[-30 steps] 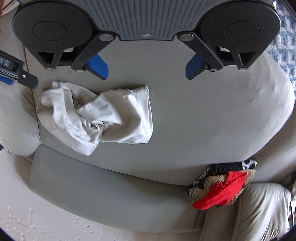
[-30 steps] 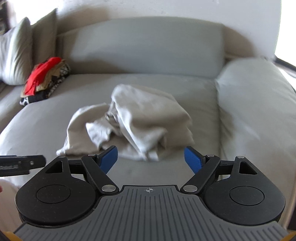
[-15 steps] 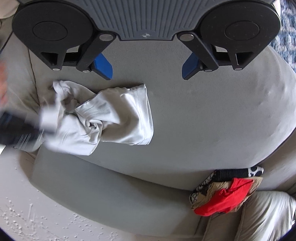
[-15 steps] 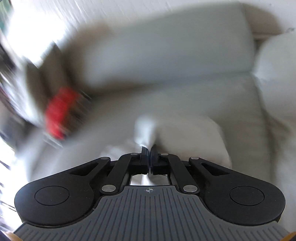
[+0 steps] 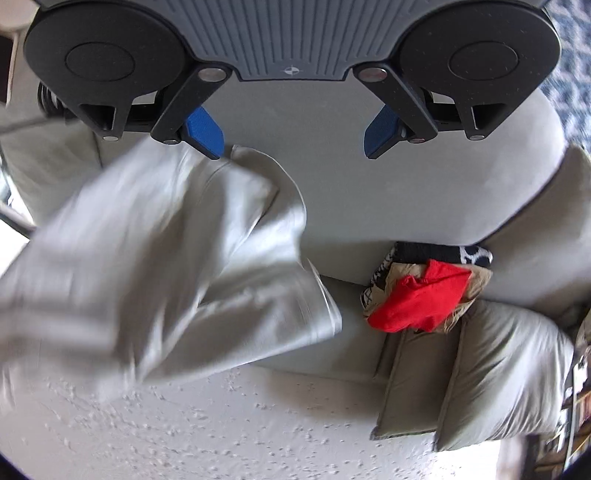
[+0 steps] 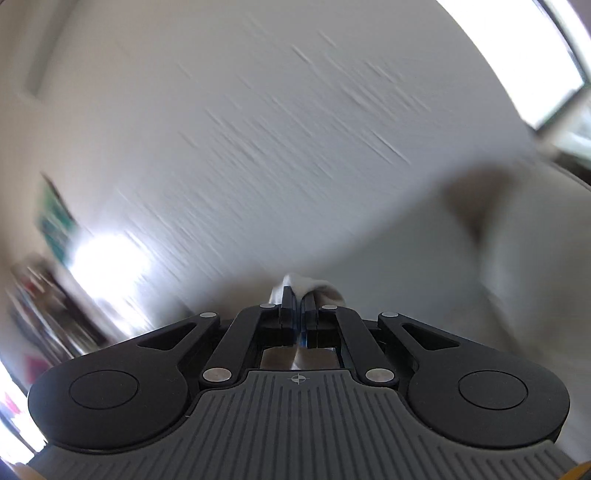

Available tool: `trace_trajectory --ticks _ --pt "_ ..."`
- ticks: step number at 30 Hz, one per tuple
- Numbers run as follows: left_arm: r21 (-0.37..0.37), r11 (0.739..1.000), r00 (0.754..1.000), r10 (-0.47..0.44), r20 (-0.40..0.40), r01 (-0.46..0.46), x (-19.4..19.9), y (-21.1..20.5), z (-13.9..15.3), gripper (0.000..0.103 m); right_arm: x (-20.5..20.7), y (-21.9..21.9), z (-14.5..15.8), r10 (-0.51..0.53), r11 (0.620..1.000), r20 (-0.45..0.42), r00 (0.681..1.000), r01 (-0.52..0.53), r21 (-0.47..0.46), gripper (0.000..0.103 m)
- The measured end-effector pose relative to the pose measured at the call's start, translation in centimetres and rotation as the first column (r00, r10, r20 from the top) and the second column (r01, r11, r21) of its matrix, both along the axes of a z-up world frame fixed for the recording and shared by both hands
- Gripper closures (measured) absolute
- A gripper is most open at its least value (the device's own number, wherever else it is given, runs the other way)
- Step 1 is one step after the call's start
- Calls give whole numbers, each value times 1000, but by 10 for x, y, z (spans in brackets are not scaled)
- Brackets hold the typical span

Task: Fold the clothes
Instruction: 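Grasp the grey sweatshirt with the right gripper and lift it up, then grasp a hem edge of the sweatshirt with the left gripper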

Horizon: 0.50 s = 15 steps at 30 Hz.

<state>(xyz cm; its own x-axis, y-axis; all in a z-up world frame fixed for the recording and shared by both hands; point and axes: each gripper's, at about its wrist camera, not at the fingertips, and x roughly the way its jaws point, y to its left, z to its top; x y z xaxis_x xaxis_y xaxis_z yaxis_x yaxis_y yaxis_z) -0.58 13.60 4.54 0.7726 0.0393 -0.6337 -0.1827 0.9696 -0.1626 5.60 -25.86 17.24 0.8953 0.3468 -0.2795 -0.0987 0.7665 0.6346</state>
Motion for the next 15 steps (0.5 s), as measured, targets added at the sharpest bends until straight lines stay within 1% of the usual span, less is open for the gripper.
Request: trace_trajectory --ticks 1,2,3,4,6,8,10,12,14,15 --pt "0 1000 1000 -17 -18 17 -3 1 0 20 -5 -3 -29 13 998 -123 992 -21 -62 80" --pt "-1 999 999 -34 -36 34 -6 2 -1 20 -10 -5 -58 18 992 -244 970 -49 -120 73" --pt "-2 999 997 -52 -54 52 -9 3 -1 20 -17 -9 -85 5 987 -336 942 -58 -147 68" --pt "-26 996 993 -85 -85 83 -11 0 -6 20 -26 -16 -107 -11 986 -398 917 -57 -160 68" --pt "-59 988 980 -147 -132 140 -12 -10 -17 20 -47 -32 -133 -57 985 -501 864 -35 -171 68" --pt "-82 978 964 -202 -173 190 -11 -21 -28 20 -52 -44 -152 -93 988 -547 832 9 -154 67" --pt "-79 979 958 -199 -205 186 -5 -32 -41 20 -53 -49 -151 -93 992 -546 833 28 -125 63" --pt "-101 982 963 -180 -199 162 3 -41 -51 21 -49 -36 -158 -38 997 -528 849 -5 -80 61" --pt "-124 983 968 -160 -192 138 10 -51 -61 25 -44 -22 -162 35 996 -491 870 -68 -51 61" --pt "-161 980 972 -148 -185 119 12 -53 -65 26 -43 -11 -163 76 993 -480 874 -112 -47 61"
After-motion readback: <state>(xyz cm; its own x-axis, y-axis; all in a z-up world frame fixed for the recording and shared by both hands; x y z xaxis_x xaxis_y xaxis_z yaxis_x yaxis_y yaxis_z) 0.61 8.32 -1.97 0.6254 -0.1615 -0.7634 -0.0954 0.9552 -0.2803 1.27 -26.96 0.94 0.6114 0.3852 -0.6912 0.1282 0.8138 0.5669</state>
